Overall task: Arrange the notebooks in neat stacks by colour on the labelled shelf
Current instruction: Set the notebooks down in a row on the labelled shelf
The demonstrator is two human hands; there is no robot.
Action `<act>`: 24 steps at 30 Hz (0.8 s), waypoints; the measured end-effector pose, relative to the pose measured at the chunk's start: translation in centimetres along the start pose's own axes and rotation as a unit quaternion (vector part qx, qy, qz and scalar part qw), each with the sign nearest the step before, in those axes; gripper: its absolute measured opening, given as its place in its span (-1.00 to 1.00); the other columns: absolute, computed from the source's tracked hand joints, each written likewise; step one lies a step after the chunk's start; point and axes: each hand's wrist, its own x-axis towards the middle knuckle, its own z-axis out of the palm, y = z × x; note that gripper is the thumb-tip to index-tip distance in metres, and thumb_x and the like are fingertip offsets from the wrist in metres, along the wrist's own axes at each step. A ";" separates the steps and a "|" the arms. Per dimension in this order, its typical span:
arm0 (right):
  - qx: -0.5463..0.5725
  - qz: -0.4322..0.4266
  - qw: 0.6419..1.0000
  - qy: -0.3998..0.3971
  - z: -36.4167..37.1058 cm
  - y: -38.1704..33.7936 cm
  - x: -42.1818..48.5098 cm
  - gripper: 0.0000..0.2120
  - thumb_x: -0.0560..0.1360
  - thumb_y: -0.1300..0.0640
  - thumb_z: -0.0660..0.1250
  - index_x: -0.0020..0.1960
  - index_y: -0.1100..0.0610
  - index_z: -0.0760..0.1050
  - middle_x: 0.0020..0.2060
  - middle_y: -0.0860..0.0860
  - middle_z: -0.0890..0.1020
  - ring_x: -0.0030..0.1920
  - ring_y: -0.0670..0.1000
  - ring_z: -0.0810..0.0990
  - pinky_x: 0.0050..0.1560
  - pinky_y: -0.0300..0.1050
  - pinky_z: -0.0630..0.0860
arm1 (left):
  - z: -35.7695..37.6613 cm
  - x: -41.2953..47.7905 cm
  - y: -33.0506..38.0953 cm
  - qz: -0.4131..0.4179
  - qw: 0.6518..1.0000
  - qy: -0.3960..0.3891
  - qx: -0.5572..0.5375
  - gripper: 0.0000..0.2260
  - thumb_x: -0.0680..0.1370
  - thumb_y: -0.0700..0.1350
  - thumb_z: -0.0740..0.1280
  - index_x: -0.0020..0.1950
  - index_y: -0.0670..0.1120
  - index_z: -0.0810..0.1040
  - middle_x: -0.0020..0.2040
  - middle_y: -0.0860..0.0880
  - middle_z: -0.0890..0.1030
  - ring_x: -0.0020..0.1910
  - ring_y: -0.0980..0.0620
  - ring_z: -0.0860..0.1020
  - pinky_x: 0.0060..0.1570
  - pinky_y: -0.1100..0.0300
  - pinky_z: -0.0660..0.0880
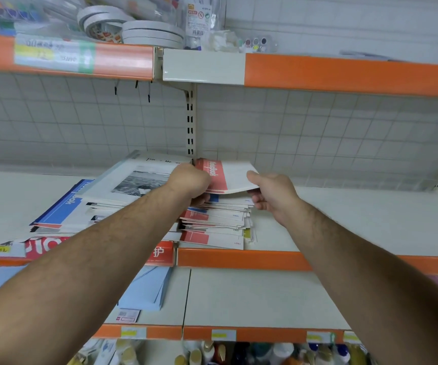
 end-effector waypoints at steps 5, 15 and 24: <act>0.005 0.026 0.999 0.044 -0.2 0.3 0.2 -0.79 0.59 0.07 0.24 -0.03 0.19 0.55 -0.19 0.15 0.70 -0.42 0.02 0.62 -0.46 -0.18 0.50 | -0.2 -0.6 0.1 -0.036 0.993 -0.016 -0.112 -0.84 0.61 -0.30 0.11 0.16 -0.20 0.40 -0.11 -0.22 0.63 -0.42 -0.08 0.64 -0.53 0.19 0.54; -0.015 0.070 0.991 0.114 -1.3 0.8 0.2 -0.84 0.50 0.37 0.24 0.06 0.30 0.50 -0.36 0.12 0.46 -0.43 0.01 0.42 -0.48 -0.18 0.44 | -2.5 -0.4 -1.2 -0.058 0.982 0.019 -0.176 -0.85 0.60 -0.28 0.13 0.05 -0.12 0.47 -0.12 -0.12 0.60 -0.23 -0.04 0.61 -0.60 0.23 0.50; 0.010 0.053 0.986 0.158 0.1 1.0 -1.7 -0.73 0.54 0.34 0.09 0.13 0.32 0.50 -0.35 0.16 0.57 -0.57 -0.01 0.48 -0.56 -0.22 0.42 | -3.4 -0.3 -2.5 -0.062 0.980 -0.006 -0.188 -0.82 0.64 -0.29 0.13 0.17 -0.15 0.47 -0.02 -0.13 0.59 -0.15 -0.07 0.64 -0.58 0.24 0.52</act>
